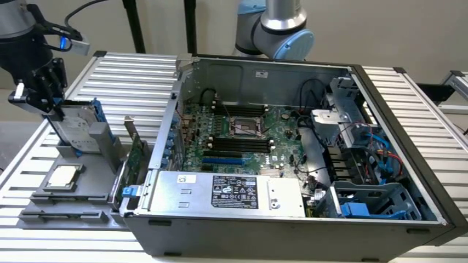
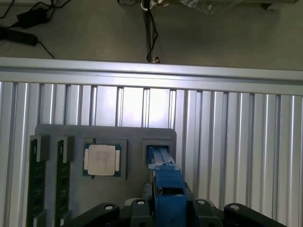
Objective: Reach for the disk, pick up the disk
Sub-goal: 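Pick up the disk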
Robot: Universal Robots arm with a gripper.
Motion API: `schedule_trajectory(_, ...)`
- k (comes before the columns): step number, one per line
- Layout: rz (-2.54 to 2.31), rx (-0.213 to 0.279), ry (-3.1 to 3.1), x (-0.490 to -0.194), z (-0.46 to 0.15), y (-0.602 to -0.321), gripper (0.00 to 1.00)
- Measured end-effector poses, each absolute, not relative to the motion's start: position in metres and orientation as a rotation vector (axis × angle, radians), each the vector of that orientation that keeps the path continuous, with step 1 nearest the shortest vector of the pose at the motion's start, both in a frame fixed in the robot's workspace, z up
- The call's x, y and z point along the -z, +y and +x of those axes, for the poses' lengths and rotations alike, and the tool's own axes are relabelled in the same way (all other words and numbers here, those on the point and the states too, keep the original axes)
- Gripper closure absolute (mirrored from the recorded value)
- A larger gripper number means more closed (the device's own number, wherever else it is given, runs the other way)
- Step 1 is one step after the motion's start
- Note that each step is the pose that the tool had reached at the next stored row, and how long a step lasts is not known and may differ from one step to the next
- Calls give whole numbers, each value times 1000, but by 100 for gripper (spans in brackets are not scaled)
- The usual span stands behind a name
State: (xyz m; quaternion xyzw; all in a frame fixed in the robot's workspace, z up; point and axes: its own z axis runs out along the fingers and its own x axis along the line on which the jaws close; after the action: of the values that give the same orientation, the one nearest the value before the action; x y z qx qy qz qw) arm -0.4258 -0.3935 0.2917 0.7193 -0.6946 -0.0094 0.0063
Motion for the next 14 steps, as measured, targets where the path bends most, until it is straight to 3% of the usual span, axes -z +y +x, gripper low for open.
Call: schedule_trajectory(14, 2239, 25, -2192, -292, -426, -399, 67)
